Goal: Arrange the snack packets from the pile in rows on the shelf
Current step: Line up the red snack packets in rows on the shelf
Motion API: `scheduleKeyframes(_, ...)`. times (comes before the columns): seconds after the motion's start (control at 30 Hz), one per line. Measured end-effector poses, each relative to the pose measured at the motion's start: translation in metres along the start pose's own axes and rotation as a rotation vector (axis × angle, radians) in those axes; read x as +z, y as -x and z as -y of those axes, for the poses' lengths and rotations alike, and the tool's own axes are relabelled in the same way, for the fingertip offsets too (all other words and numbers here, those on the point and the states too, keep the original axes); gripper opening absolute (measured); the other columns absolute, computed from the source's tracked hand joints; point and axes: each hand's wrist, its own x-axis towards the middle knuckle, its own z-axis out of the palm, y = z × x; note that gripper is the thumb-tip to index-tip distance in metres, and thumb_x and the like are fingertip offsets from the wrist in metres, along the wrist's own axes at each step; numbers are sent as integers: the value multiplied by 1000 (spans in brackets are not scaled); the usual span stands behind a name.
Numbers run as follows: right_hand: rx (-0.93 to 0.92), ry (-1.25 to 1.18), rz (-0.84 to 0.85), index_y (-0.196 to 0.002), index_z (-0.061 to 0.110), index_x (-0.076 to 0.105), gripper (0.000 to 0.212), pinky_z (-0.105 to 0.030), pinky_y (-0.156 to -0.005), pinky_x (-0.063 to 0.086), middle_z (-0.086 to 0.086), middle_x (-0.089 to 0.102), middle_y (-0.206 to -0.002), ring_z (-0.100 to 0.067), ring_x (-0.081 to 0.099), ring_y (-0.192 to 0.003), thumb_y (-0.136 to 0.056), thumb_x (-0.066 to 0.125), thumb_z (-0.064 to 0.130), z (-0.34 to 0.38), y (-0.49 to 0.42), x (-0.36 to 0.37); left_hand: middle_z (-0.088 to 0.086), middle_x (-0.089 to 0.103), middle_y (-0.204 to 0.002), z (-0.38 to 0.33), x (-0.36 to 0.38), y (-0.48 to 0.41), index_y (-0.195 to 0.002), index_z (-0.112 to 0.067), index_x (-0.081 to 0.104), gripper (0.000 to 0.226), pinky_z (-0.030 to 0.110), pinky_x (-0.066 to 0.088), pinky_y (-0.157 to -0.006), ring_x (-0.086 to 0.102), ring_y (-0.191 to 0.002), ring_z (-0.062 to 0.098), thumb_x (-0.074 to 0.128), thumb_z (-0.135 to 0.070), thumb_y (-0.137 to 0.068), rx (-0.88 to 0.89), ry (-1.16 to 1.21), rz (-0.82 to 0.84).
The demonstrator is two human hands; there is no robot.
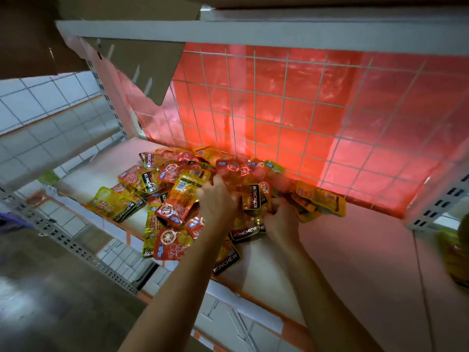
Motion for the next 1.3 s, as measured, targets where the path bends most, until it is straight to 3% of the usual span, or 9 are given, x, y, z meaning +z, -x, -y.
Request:
scheduleKeyframes(0.2,98,-45,-58,-104,10,61,21,-36,-81,45,-12,66,-109,-32,58,-103,-84,59,9,-9,18,-12,11,59,-115,-10,-4,24,-143,-10,32,80,38,44,-89,54,-109,31,78,-19,-78,7,346,26)
scheduleKeyframes(0.4,109,-101,-270,-117,16,55,31,-35,-77,42,-10,66,-111,-34,59,-103,-87,54,8,-12,52,-39,22,59,-107,-22,-2,52,-109,4,56,33,38,45,-81,55,-100,37,50,6,-77,103,486,149)
scheduleKeyframes(0.53,107,-83,-384,-122,12,55,39,-35,-82,47,-10,65,-114,-31,61,-103,-84,56,1,-23,78,-65,22,67,-90,-35,8,78,-96,2,62,16,46,53,-75,63,-86,38,57,-9,-86,121,692,319)
scheduleKeyframes(0.63,151,-165,-461,-119,14,53,38,-40,-86,53,-5,64,-109,-25,62,-100,-83,57,0,-34,99,-85,11,71,-81,-52,8,108,-86,-9,68,30,43,54,-75,65,-81,32,62,-39,-85,61,886,457)
scheduleKeyframes(0.77,183,-252,-521,-120,16,51,35,-24,-74,52,-2,62,-112,-15,60,-97,-88,60,7,-51,123,-112,7,73,-89,-74,11,141,-86,-13,70,29,49,53,-86,67,-89,28,69,-41,-82,19,1038,568)
scheduleKeyframes(0.9,226,-267,-618,-123,14,52,34,-24,-70,49,-5,61,-112,-18,60,-96,-89,57,9,-67,143,-146,4,73,-86,-101,15,169,-82,-17,67,3,44,56,-84,68,-87,26,68,-17,-84,28,1066,671)
scheduleKeyframes(1.07,219,-248,-749,-117,17,53,25,-17,-59,47,1,62,-101,-10,59,-82,-97,49,32,-96,175,-192,11,71,-94,-141,14,218,-93,-13,65,15,41,57,-81,68,-90,31,59,-3,-83,150,1049,788)
scheduleKeyframes(1.2,219,-185,-812,-96,13,55,11,-20,-55,36,6,54,-76,-5,52,-64,-94,52,23,-125,205,-235,11,70,-92,-177,17,267,-89,-13,65,15,43,55,-85,67,-89,30,60,-3,-79,170,1048,839)
scheduleKeyframes(1.3,222,-187,-828,-99,16,53,7,-14,-55,40,4,55,-82,-7,55,-69,-93,55,20,-146,229,-272,11,69,-98,-206,21,307,-101,-11,65,21,48,55,-87,67,-92,29,56,-2,-85,156,1050,890)
